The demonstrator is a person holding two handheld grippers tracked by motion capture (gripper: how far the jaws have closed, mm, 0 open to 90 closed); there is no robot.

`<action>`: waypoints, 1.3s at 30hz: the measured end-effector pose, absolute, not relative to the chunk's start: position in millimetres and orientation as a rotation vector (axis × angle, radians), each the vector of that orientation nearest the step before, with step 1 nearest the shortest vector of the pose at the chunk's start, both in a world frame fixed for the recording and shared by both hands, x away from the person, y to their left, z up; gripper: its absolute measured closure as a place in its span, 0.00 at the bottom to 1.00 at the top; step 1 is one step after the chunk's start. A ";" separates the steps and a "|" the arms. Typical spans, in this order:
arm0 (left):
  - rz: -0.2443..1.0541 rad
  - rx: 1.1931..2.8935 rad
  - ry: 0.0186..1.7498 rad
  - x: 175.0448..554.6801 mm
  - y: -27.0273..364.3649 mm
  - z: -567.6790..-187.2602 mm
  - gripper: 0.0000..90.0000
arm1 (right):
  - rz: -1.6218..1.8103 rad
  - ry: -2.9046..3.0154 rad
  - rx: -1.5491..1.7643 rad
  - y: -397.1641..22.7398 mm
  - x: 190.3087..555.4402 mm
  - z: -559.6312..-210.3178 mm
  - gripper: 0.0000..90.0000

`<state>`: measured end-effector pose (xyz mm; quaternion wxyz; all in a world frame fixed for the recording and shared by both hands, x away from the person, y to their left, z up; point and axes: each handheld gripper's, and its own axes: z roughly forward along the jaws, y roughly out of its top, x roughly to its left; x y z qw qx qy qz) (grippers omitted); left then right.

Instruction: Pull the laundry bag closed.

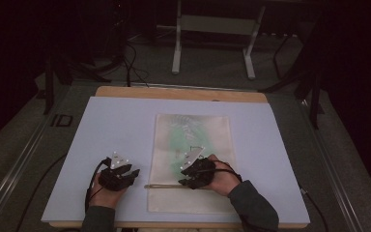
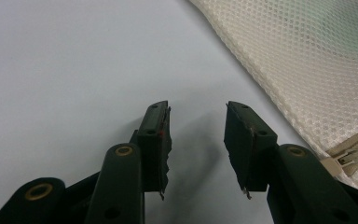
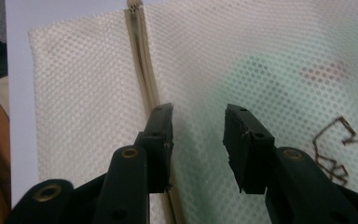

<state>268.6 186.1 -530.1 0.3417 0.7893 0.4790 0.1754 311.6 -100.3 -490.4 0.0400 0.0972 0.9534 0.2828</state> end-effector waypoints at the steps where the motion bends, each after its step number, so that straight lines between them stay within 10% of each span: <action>1: 0.457 2.054 1.245 268.6 186.2 -530.1 0.66 | 0.870 2.924 0.288 -97.5 311.3 -490.9 0.70; 39: 0.457 2.042 1.255 268.6 189.9 -529.1 0.66 | 0.914 2.971 0.173 -46.8 304.7 -498.8 0.70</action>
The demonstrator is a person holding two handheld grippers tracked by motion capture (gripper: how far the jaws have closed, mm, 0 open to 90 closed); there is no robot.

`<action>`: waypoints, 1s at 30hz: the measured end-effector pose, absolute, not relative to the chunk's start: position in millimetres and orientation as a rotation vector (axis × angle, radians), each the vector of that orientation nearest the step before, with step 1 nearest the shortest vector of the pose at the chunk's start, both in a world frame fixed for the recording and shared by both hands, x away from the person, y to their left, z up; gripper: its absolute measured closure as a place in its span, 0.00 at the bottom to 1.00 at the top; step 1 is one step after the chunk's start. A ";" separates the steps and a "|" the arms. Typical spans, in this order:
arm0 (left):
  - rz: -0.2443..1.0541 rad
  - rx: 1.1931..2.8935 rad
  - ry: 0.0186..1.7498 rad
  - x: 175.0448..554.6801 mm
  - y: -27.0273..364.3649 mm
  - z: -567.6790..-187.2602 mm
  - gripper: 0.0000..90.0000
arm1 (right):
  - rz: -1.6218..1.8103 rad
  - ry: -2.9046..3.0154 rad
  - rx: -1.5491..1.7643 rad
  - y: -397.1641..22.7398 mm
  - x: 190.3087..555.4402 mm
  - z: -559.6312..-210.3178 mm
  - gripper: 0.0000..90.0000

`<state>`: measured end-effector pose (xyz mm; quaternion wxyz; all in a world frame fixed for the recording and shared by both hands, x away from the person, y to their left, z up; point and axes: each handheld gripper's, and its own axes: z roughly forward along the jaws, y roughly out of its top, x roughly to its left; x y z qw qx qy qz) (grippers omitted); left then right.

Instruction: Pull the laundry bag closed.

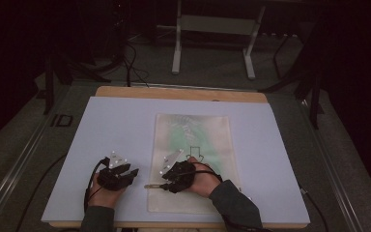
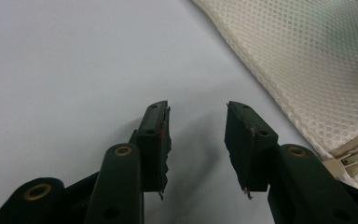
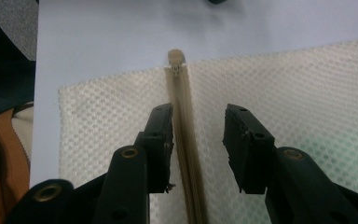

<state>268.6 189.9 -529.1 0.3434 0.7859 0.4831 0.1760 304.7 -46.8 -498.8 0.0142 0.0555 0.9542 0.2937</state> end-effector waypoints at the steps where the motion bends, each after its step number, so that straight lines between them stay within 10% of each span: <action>1: 0.457 2.042 1.255 268.6 189.9 -529.1 0.66 | 0.914 2.971 0.173 -46.8 304.7 -498.8 0.70; 30: 0.458 2.028 1.270 268.9 192.5 -529.1 0.65 | 0.956 2.997 0.119 0.5 302.1 -509.8 0.81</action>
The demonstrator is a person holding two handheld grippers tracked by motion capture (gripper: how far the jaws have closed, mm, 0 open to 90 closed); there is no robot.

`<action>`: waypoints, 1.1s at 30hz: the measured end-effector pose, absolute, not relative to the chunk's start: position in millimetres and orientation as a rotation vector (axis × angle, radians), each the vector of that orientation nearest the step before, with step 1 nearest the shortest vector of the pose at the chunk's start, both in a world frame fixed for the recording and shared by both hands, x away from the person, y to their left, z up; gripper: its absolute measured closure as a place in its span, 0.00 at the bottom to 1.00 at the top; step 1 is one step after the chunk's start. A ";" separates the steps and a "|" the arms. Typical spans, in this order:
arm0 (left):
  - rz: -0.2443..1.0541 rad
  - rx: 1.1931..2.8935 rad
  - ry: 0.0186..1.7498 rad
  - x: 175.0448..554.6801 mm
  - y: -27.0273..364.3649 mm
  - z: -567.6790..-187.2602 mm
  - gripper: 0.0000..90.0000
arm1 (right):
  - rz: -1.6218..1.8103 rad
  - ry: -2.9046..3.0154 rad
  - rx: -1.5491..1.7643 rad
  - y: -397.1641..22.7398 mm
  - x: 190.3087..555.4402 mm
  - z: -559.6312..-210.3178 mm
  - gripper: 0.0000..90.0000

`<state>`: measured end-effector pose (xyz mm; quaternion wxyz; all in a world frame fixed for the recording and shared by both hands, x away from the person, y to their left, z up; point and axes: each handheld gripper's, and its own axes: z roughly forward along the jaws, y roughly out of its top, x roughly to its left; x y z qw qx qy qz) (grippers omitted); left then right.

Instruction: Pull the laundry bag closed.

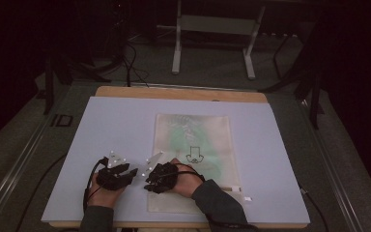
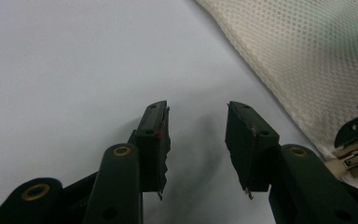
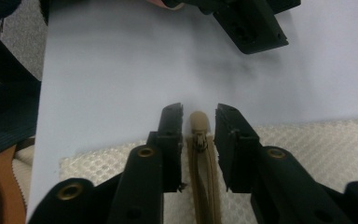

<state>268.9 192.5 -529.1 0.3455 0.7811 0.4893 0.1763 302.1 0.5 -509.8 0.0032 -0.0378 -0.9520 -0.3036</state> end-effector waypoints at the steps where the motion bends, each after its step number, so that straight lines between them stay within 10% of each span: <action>1: 0.458 2.026 1.271 268.9 192.8 -529.1 0.65 | -0.949 -2.990 -0.120 1.4 302.3 -510.3 0.82; 33: 0.449 2.028 1.276 268.8 193.1 -529.5 0.65 | -0.996 -2.978 -0.135 1.3 302.6 -503.9 0.90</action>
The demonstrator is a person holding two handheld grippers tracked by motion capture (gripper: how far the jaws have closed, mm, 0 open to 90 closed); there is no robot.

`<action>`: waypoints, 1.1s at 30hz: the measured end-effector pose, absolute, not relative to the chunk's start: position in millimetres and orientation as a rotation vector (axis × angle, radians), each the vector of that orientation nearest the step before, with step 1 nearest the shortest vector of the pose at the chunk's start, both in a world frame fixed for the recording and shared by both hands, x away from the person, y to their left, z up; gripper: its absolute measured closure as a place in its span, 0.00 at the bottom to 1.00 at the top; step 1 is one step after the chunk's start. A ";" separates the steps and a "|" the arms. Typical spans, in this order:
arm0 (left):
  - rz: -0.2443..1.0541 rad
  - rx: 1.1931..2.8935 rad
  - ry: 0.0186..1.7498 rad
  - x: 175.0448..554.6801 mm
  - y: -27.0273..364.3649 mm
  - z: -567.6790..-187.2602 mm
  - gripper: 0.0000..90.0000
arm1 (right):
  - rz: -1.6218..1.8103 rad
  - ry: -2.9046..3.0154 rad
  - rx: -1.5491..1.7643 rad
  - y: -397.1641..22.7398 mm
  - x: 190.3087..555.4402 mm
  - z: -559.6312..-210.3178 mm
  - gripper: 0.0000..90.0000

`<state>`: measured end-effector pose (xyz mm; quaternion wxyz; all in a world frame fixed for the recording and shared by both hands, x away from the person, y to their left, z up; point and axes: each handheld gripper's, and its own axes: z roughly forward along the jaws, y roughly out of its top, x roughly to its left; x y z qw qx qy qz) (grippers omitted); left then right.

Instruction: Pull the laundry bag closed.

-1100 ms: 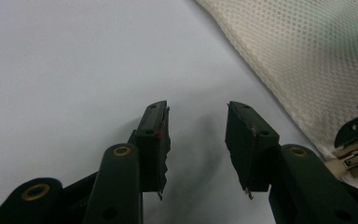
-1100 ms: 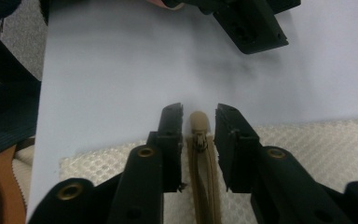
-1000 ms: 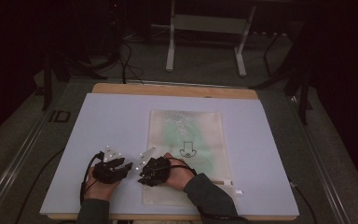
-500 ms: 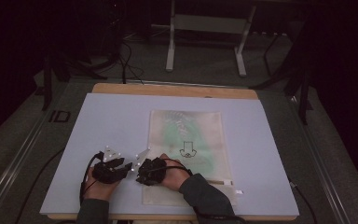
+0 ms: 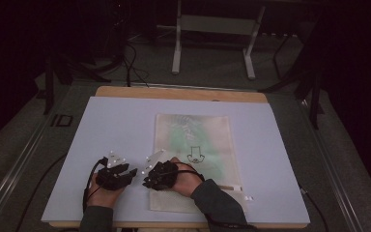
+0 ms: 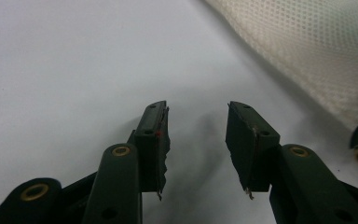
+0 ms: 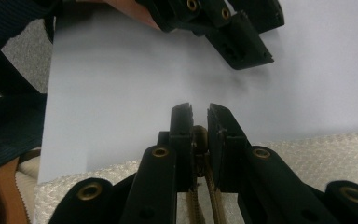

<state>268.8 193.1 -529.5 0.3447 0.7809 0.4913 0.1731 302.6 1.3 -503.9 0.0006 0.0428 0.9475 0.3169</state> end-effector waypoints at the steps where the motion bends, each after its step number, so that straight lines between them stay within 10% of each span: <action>1: 0.450 2.027 1.275 268.9 193.1 -529.6 0.65 | 0.979 2.981 0.126 2.9 302.7 -506.1 0.90; 33: 0.428 2.029 1.256 268.1 191.9 -529.0 0.65 | 1.000 2.987 0.172 -26.7 301.7 -509.7 0.89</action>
